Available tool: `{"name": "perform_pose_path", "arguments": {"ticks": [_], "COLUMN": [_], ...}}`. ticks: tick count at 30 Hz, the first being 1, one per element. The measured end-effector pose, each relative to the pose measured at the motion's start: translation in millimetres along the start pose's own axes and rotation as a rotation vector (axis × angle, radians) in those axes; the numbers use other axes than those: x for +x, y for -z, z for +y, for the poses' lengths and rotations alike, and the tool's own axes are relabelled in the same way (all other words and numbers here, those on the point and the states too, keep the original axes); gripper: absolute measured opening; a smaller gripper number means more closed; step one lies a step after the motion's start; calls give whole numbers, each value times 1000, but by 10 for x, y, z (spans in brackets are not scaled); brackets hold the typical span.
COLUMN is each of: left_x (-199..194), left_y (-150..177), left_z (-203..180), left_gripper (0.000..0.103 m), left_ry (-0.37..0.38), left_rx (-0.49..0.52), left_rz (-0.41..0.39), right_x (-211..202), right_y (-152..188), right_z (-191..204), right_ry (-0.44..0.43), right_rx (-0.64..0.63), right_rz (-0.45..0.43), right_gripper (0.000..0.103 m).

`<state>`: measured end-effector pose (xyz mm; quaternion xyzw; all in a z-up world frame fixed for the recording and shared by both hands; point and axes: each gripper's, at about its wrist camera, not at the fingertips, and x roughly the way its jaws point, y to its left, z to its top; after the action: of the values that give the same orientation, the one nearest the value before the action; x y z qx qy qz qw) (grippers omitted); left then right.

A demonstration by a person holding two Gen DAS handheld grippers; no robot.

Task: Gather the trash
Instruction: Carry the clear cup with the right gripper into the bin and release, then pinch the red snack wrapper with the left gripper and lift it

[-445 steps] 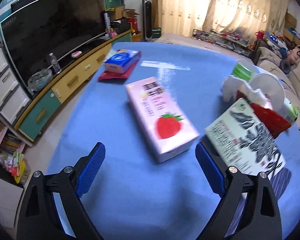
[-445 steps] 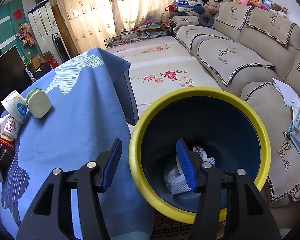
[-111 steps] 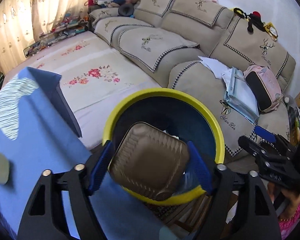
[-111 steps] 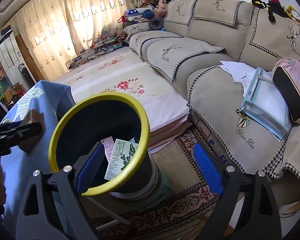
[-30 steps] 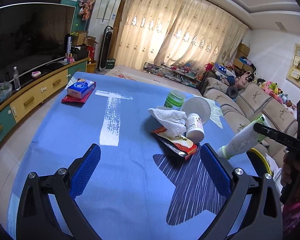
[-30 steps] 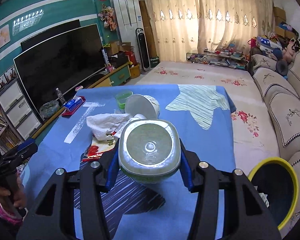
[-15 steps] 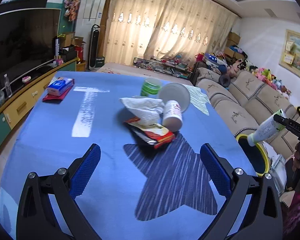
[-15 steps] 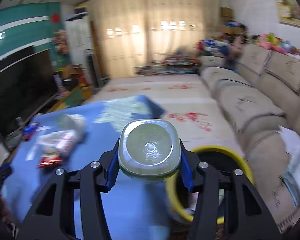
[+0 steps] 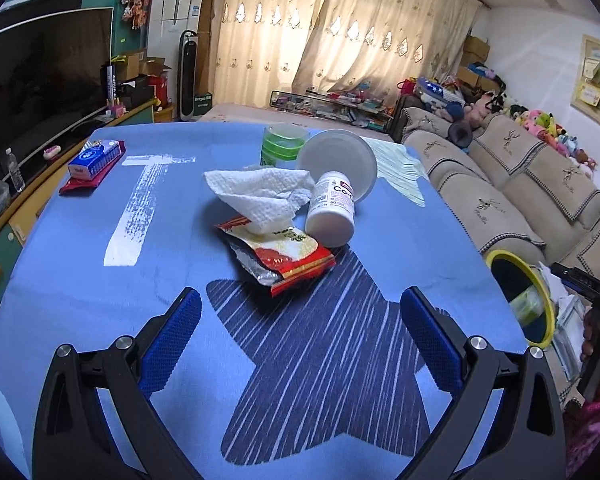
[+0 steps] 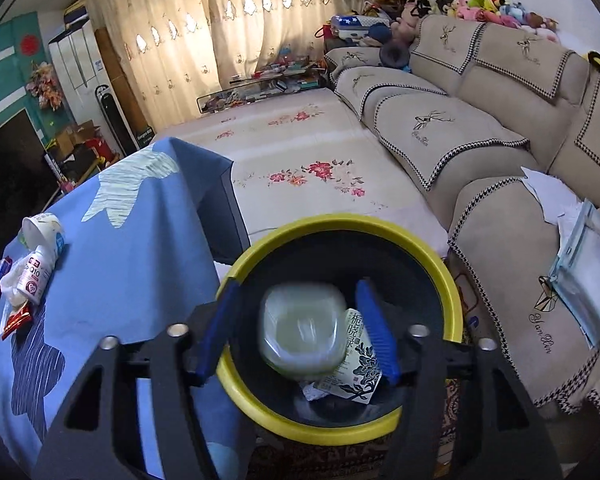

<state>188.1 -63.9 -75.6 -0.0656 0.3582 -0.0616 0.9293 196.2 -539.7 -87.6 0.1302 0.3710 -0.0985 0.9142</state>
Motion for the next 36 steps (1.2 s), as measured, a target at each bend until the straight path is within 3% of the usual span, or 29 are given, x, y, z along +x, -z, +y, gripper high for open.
{"name": "perform_pose_path", "arguments": {"ticks": [12,21,26,30,34,35,36], "left_x": [531,905,1060,1150,1160,1149,1121], "left_y": [-182,-263,-340,-384,-405,-411,-409], "left_z": [97,231,252,244,261,268,293], "left_gripper": [98,89,71,63,41,28,24], "left_ry": [-56,-67,-66,-86,-94,-99,-111], "left_rx": [-89,-175,-189,-180,-185,-185,-184], "left_rz": [96,176,198,205,207,203,199], "right_x": [56,133,160,167,162,156,149], "right_y": [93,105,90,85,79,77,79], "right_z": [-78,17,12,-8,0,6,14], "right_ry": [-43,-67,-68,-64,-64,-66,-68], "right_rx": [9,-25,-25,-22,-20,-21,-22], "right_rz": [1,13,20,26,25,24,22], "right_gripper": [66,67,67,67,67,67,67]}}
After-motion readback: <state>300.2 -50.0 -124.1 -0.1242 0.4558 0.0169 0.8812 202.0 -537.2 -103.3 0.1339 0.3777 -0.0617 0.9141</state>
